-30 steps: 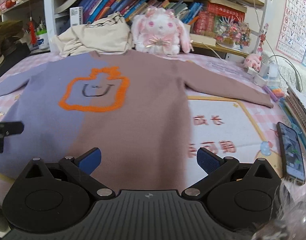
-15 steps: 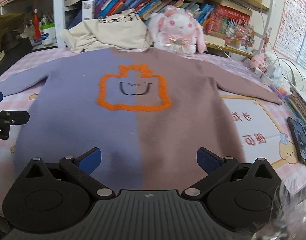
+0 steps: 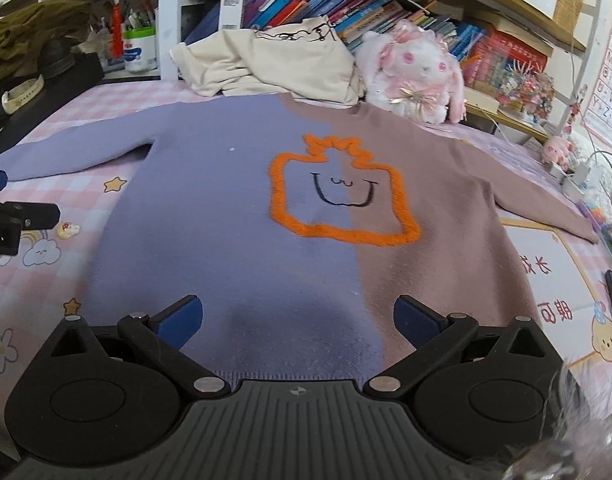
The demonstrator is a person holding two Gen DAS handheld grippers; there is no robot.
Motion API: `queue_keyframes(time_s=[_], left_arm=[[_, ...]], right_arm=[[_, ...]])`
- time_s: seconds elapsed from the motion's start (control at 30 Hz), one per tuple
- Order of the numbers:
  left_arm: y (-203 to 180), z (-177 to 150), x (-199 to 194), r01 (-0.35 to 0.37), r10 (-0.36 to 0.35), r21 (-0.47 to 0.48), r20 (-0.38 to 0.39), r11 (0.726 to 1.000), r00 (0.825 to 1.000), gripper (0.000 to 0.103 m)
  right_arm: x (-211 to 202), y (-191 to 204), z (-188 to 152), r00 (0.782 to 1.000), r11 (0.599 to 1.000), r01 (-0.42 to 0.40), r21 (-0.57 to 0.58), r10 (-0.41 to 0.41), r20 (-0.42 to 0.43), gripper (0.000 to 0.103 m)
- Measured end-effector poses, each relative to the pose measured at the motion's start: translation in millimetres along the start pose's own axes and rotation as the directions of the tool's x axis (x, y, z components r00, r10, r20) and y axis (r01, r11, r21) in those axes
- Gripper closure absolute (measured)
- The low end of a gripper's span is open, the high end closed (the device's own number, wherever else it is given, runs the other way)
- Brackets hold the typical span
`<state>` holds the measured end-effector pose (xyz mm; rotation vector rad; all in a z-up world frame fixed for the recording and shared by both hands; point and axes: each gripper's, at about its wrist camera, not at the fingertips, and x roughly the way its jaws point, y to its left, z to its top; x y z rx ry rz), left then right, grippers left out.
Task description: Fold clothes
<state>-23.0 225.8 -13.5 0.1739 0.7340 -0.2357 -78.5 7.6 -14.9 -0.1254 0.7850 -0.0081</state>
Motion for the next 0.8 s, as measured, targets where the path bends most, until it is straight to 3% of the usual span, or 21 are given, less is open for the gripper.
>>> queue_keyframes(time_s=[0.33,0.8], left_arm=[[38.2,-6.7,4.5,-0.062,0.061,-0.135,-0.009,0.989,0.998,0.010],[58.4,-6.5,14.8,-0.068,0.064,-0.189,-0.025,0.980,0.998,0.010]], right_arm=[[3.6,3.9,4.7,1.000,1.000,-0.004,-0.013,0.004,-0.012,0.000],[8.8,12.5,14.4,1.000,0.999,0.004,-0.034,-0.004,-0.005,0.000]])
